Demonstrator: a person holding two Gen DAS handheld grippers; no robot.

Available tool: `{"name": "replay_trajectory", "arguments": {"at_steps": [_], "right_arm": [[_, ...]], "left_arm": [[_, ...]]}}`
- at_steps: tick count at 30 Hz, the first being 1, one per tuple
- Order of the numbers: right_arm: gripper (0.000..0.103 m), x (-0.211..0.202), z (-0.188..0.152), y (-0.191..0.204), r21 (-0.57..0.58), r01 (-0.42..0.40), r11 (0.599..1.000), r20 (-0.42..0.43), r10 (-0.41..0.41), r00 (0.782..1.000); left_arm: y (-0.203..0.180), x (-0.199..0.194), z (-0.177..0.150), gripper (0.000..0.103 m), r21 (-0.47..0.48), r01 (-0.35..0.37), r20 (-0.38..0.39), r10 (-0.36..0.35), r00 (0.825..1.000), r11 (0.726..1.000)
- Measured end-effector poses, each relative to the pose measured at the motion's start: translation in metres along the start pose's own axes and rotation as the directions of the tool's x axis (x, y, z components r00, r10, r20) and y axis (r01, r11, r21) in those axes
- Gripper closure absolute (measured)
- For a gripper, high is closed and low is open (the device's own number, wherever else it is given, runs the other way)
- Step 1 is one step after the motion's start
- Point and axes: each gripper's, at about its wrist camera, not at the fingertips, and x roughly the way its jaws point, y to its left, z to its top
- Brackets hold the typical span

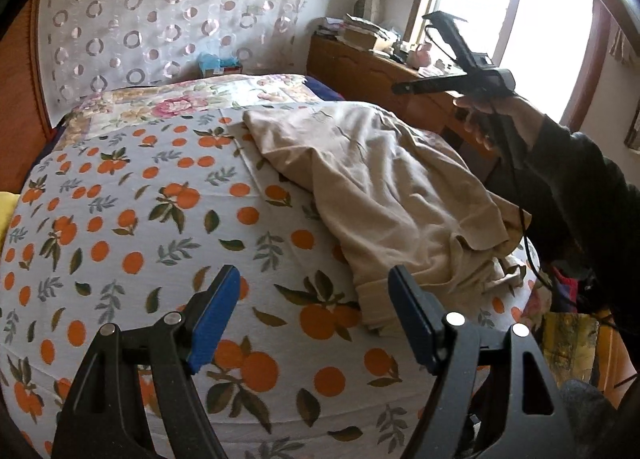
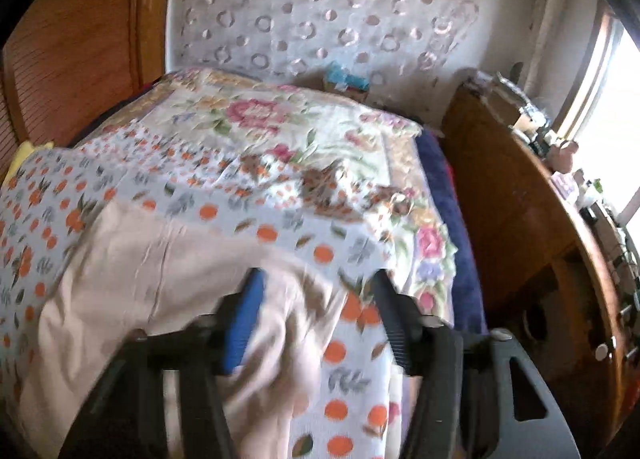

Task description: Fold small clothes

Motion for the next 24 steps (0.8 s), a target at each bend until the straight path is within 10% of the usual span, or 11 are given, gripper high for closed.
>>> {"name": "replay_trajectory", "arguments": {"at_steps": [13, 24], "right_arm": [[0.042, -0.126, -0.117, 0.01, -0.004, -0.227, 0.974, 0.056, 0.227, 0.972], [0.048, -0.142, -0.164, 0.023, 0.045, -0.294, 0.955, 0.007, 0.294, 0.956]], "left_arm": [[-0.012, 0.025, 0.001, 0.026, 0.009, 0.029, -0.05, -0.029, 0.998, 1.0], [-0.02, 0.037, -0.004, 0.026, 0.018, 0.032, -0.099, -0.031, 0.995, 0.999]]}}
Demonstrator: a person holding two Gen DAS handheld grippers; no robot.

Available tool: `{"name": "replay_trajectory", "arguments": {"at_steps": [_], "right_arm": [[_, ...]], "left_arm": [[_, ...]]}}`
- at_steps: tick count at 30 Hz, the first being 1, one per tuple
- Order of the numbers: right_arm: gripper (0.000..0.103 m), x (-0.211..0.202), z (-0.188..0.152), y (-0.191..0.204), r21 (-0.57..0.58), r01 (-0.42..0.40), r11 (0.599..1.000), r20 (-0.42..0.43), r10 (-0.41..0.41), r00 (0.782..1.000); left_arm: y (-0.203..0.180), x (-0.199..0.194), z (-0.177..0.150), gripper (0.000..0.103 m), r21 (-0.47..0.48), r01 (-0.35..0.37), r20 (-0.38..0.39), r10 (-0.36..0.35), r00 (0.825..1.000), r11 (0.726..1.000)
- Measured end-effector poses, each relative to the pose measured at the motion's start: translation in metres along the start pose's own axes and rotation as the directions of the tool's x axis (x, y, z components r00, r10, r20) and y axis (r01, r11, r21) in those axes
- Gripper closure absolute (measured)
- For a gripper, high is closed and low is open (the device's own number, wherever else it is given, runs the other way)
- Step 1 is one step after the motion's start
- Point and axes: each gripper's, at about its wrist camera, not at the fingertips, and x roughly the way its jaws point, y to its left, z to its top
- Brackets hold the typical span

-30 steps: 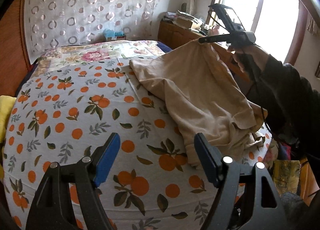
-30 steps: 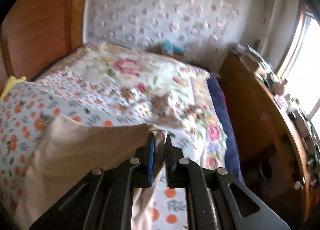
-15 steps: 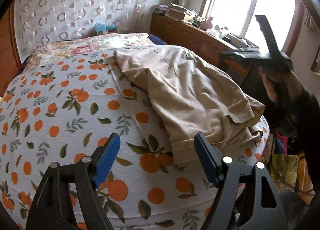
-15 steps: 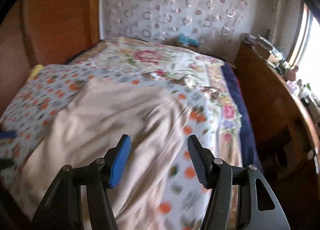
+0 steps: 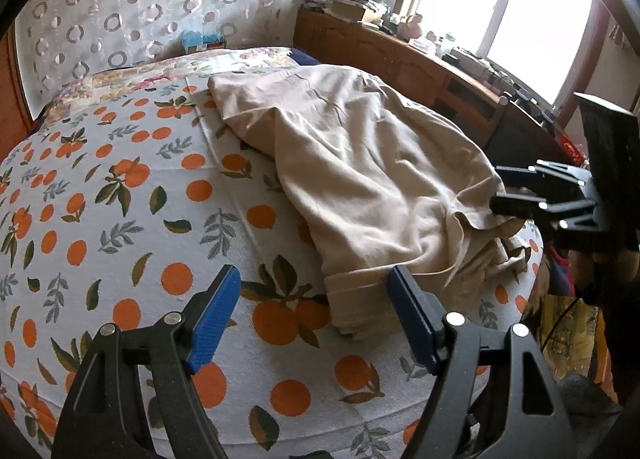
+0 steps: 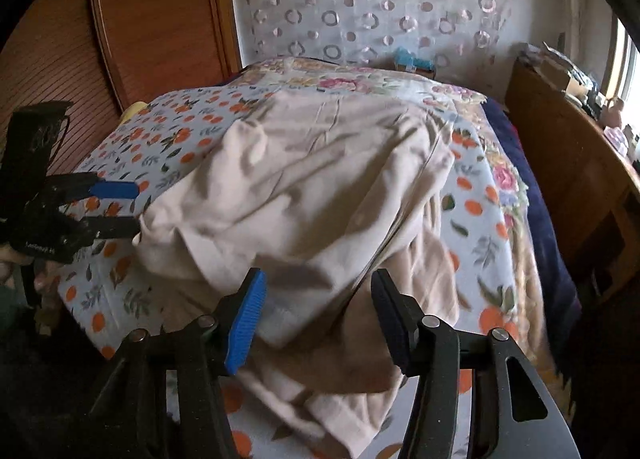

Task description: Fold small clothes

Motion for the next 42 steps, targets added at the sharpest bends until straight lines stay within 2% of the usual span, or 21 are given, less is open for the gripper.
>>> {"name": "replay_trajectory", "arguments": {"at_steps": [2, 5, 7, 10, 12, 16, 19, 24, 25, 27, 29, 34, 42], "right_arm": [[0.051, -0.002, -0.006, 0.002, 0.002, -0.009, 1.0, -0.006, 0.009, 1.0], [0.063, 0.0, -0.008, 0.003, 0.008, -0.022, 1.0, -0.004, 0.022, 1.0], [0.089, 0.008, -0.009, 0.008, 0.002, -0.024, 1.0, 0.0, 0.024, 1.0], [0.098, 0.0, -0.008, 0.006, 0.003, -0.041, 0.999, 0.042, 0.041, 0.998], [0.099, -0.008, -0.006, 0.006, 0.004, -0.026, 1.0, 0.081, 0.025, 0.996], [0.099, -0.039, -0.01, 0.002, 0.014, -0.006, 1.0, 0.149, 0.004, 0.989], [0.099, -0.047, -0.022, -0.002, 0.023, 0.006, 1.0, 0.138, -0.009, 0.99], [0.099, -0.03, -0.042, -0.007, 0.07, -0.009, 0.998, 0.082, 0.003, 0.997], [0.099, -0.028, -0.043, -0.007, 0.078, -0.011, 0.997, 0.082, 0.005, 0.997], [0.099, -0.024, -0.042, -0.009, 0.091, -0.01, 0.996, 0.085, 0.002, 0.996], [0.099, -0.023, -0.04, -0.011, 0.1, -0.008, 0.995, 0.087, 0.0, 0.996], [0.099, -0.028, -0.036, -0.006, 0.087, 0.002, 0.996, 0.096, -0.011, 0.995], [0.098, -0.047, -0.044, -0.004, 0.096, 0.036, 0.995, 0.119, -0.047, 0.992]], "left_arm": [[-0.003, 0.002, -0.002, 0.026, 0.003, 0.009, -0.004, -0.009, 1.0, 1.0], [-0.006, 0.005, -0.003, 0.026, 0.006, 0.036, -0.012, -0.036, 0.999, 0.999], [-0.009, 0.007, -0.003, 0.027, 0.012, 0.055, -0.018, -0.055, 0.998, 0.998], [-0.01, 0.009, -0.003, 0.039, 0.007, 0.078, -0.023, -0.078, 0.997, 0.997], [-0.011, 0.009, -0.004, 0.044, 0.006, 0.091, -0.022, -0.09, 0.996, 0.996], [-0.016, 0.006, -0.005, 0.044, 0.012, 0.088, -0.028, -0.088, 0.996, 0.996], [-0.019, 0.004, -0.006, 0.044, 0.019, 0.099, -0.029, -0.099, 0.995, 0.995], [-0.023, 0.013, -0.004, 0.045, 0.042, 0.098, -0.039, -0.096, 0.995, 0.994], [-0.025, 0.014, -0.004, 0.05, 0.052, 0.102, -0.041, -0.1, 0.994, 0.993], [-0.029, 0.014, -0.004, 0.075, 0.066, 0.123, -0.05, -0.119, 0.992, 0.99], [-0.033, 0.009, -0.005, 0.091, 0.087, 0.113, -0.046, -0.109, 0.993, 0.99], [-0.05, -0.034, -0.011, 0.093, 0.093, 0.141, 0.026, -0.144, 0.989, 0.986], [-0.052, -0.04, -0.026, 0.093, 0.085, 0.08, 0.004, -0.081, 0.997, 0.993]]}}
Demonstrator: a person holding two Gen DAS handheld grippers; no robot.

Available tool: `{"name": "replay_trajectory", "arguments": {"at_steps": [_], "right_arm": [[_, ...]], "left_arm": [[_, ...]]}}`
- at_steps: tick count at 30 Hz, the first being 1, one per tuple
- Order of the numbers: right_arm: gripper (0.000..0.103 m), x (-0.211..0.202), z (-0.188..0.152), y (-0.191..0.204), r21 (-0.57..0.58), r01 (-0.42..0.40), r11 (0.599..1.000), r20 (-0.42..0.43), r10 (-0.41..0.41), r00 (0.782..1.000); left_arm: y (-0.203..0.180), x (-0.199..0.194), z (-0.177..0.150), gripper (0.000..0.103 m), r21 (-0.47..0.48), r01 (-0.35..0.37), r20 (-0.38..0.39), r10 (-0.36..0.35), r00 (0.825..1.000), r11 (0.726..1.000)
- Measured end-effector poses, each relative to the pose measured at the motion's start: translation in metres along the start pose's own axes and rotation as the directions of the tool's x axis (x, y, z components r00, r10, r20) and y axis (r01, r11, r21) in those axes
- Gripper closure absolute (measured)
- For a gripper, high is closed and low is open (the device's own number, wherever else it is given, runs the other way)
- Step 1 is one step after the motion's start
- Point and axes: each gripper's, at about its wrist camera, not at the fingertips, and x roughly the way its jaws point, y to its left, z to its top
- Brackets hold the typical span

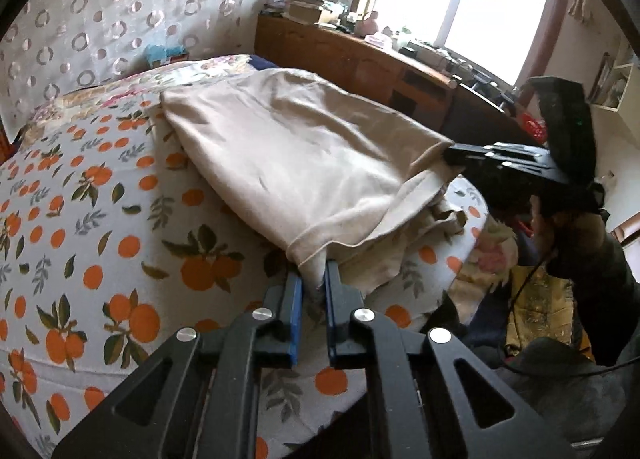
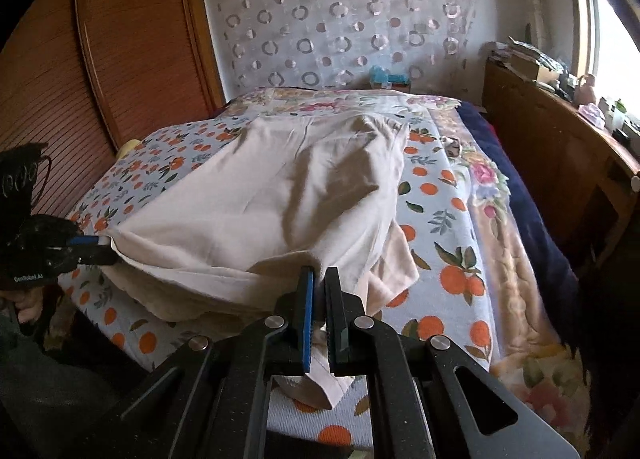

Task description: Fold small clothes

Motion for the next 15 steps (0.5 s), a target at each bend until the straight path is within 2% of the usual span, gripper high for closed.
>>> {"name": "replay_trajectory", "arguments": {"at_steps": [3, 5, 7, 8, 11, 14, 15], "right_arm": [[0.092, 0.001, 0.003, 0.007, -0.023, 0.015, 1.0, 0.002, -0.015, 1.0], [0.083, 0.006, 0.005, 0.01, -0.028, 0.032, 0.999, 0.001, -0.032, 0.999], [0.064, 0.011, 0.007, 0.006, -0.001, 0.033, 0.999, -0.003, -0.033, 0.999], [0.062, 0.014, 0.007, 0.004, 0.015, 0.04, 0.999, -0.005, -0.039, 0.999], [0.062, 0.028, 0.009, -0.002, 0.033, 0.085, 0.996, -0.051, -0.083, 0.995], [0.063, 0.034, 0.006, -0.005, 0.052, 0.032, 0.998, -0.071, -0.029, 0.997], [0.08, 0.031, 0.005, -0.004, 0.046, 0.015, 0.999, -0.063, -0.012, 0.998]], "left_arm": [[0.003, 0.006, -0.001, 0.093, -0.004, -0.003, -0.01, 0.003, 1.0, 1.0], [0.004, 0.007, -0.002, 0.093, -0.008, -0.003, -0.011, 0.003, 1.0, 1.0], [0.006, 0.008, -0.003, 0.093, -0.015, 0.001, -0.013, -0.001, 1.0, 1.0], [0.007, 0.009, -0.004, 0.093, -0.017, 0.0, -0.014, 0.0, 1.0, 1.0], [0.009, 0.011, -0.005, 0.093, -0.022, 0.003, -0.019, -0.003, 1.0, 1.0], [0.007, 0.011, -0.006, 0.093, -0.016, 0.004, -0.018, -0.004, 1.0, 1.0], [0.007, 0.01, -0.007, 0.093, -0.014, 0.006, -0.015, -0.006, 1.0, 1.0]]}}
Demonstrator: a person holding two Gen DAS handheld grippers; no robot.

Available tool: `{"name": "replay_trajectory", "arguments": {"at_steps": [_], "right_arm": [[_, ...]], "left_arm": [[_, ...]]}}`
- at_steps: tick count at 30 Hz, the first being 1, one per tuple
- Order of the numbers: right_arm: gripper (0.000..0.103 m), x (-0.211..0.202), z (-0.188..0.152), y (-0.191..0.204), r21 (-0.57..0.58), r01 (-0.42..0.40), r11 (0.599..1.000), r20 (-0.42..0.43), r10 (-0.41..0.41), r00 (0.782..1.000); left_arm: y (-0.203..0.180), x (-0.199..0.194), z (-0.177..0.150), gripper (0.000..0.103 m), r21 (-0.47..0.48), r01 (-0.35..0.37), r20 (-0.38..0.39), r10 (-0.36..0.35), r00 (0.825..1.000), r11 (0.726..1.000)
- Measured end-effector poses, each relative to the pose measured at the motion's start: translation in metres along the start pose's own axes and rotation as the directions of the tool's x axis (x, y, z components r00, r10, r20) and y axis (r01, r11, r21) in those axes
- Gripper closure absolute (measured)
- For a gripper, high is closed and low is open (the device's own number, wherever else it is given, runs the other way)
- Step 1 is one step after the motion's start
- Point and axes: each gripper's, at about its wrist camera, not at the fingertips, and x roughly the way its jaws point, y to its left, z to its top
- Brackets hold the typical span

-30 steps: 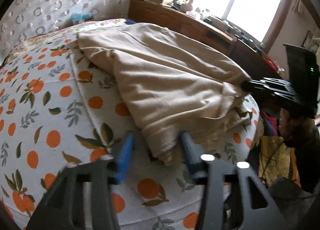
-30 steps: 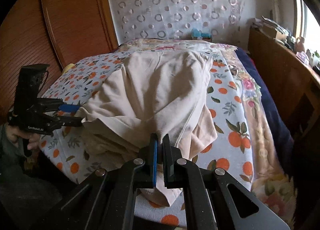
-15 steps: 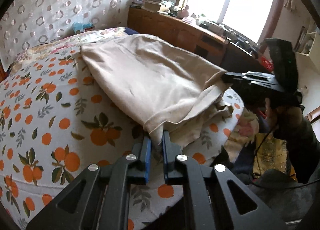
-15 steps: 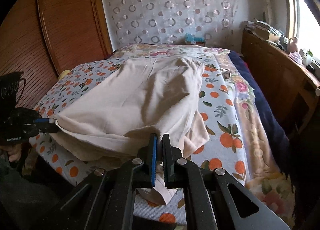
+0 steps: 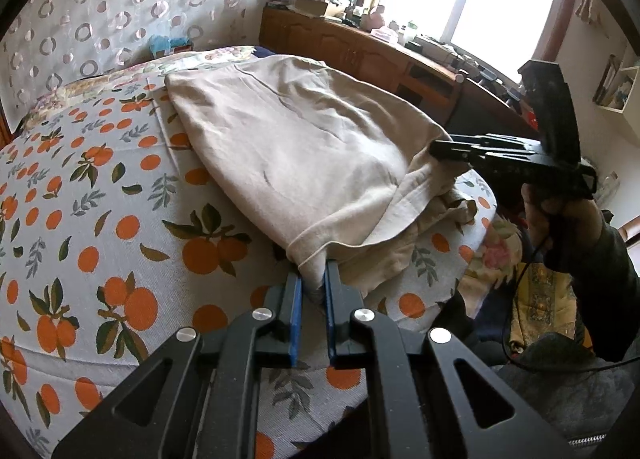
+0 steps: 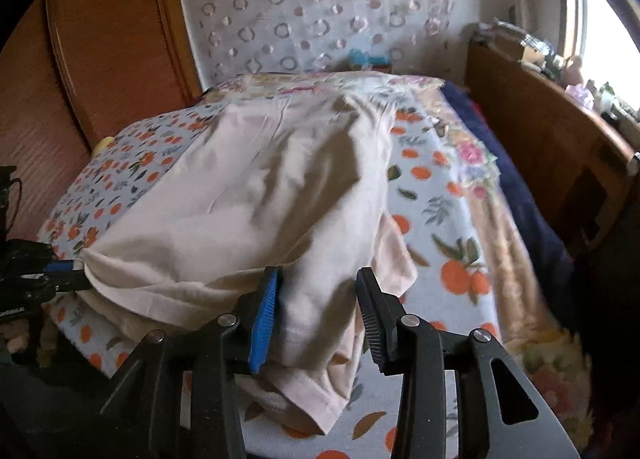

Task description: Fold small clothes

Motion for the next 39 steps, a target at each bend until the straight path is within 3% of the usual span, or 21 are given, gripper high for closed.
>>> {"name": "replay_trajectory", "arguments": {"at_steps": [1, 5, 13, 14, 15, 17, 20, 26, 39], "right_arm": [[0.1, -0.004, -0.001, 0.001, -0.008, -0.006, 1.0, 0.003, 0.006, 1.0], [0.1, -0.024, -0.002, -0.002, -0.023, 0.013, 1.0, 0.014, -0.012, 1.0], [0.1, -0.012, -0.01, -0.001, -0.006, 0.054, 0.999, -0.033, -0.054, 0.998], [0.097, -0.008, -0.007, -0.002, -0.003, 0.065, 0.998, -0.041, -0.065, 0.997], [0.087, -0.005, -0.007, -0.003, 0.006, 0.082, 0.997, -0.051, -0.082, 0.995], [0.06, 0.002, -0.009, -0.005, 0.029, 0.085, 0.996, -0.064, -0.083, 0.995], [0.053, 0.008, -0.011, -0.007, 0.043, 0.083, 0.996, -0.082, -0.08, 0.993], [0.052, 0.01, -0.012, -0.008, 0.054, 0.02, 0.998, -0.087, -0.015, 0.996], [0.052, 0.016, -0.016, 0.004, -0.027, 0.042, 0.999, -0.065, -0.044, 0.997]], "left_arm": [[0.0, -0.001, 0.0, 0.093, 0.0, 0.002, 0.003, -0.002, 1.0, 1.0], [0.001, -0.005, -0.002, 0.093, -0.004, 0.005, 0.007, -0.005, 1.0, 1.0], [0.001, 0.0, -0.004, 0.093, 0.001, -0.002, -0.007, 0.002, 1.0, 1.0], [0.001, 0.001, -0.004, 0.093, -0.001, -0.002, -0.01, 0.002, 1.0, 1.0], [0.001, 0.002, -0.004, 0.093, -0.003, -0.004, -0.012, 0.004, 1.0, 1.0], [0.003, 0.004, -0.004, 0.093, -0.011, -0.007, -0.015, 0.006, 1.0, 1.0], [0.005, 0.006, -0.005, 0.093, -0.021, -0.006, -0.018, 0.006, 1.0, 1.0], [0.005, 0.008, -0.008, 0.093, -0.026, -0.01, -0.023, 0.01, 1.0, 1.0], [0.003, 0.009, -0.008, 0.093, -0.02, -0.023, -0.026, 0.022, 0.999, 1.0]]}}
